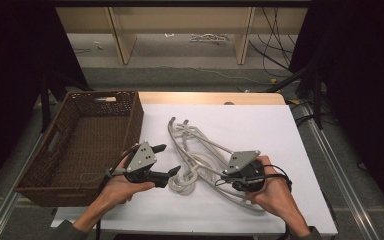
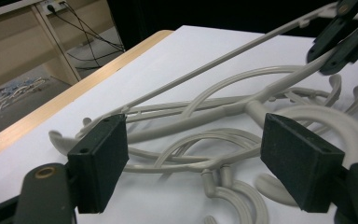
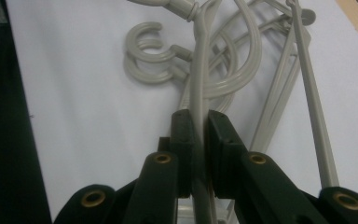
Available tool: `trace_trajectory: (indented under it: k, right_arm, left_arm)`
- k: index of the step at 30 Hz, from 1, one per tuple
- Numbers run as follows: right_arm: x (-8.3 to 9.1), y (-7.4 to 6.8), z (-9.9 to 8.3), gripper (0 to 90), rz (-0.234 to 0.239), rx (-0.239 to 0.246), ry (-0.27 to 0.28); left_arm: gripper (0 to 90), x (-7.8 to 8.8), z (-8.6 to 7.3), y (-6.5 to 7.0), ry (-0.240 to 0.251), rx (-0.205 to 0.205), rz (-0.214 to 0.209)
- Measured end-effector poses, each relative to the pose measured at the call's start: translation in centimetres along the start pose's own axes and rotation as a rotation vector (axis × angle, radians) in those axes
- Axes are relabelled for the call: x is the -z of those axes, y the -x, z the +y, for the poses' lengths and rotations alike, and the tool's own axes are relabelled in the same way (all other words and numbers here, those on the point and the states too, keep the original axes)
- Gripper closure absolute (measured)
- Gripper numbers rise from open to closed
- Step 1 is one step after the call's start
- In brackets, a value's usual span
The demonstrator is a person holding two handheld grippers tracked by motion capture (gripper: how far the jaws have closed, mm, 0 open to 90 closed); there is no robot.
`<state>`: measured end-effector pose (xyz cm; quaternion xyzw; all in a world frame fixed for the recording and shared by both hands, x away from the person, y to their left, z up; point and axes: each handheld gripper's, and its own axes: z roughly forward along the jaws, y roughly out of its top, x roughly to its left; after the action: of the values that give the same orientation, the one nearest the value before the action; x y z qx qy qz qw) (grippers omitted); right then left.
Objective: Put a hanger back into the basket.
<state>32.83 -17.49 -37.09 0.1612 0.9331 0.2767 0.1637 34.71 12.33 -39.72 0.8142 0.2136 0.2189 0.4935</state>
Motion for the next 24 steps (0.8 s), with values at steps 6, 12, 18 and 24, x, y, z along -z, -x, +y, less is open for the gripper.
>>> trace_trajectory:
  k: [6,12,18,24]
  right_arm:
    - [0.5,-0.8,0.5,82.1,0.028,0.040,0.002]
    - [0.5,-1.2,0.8,82.1,0.045,0.071,0.008]
    - [0.7,-1.4,0.9,82.1,0.062,0.080,0.006]
    - [0.9,-1.6,1.0,82.1,0.081,0.103,0.015]
  left_arm:
    - [23.0,-1.1,-0.4,-0.1,-0.045,-0.048,-0.015]
    - [25.0,-1.7,-0.6,-0.1,-0.090,-0.105,-0.034]
    - [29.8,-2.2,-0.9,-0.1,-0.147,-0.183,-0.054]
    - [34.2,-2.9,-0.8,0.2,-0.163,-0.230,-0.101]
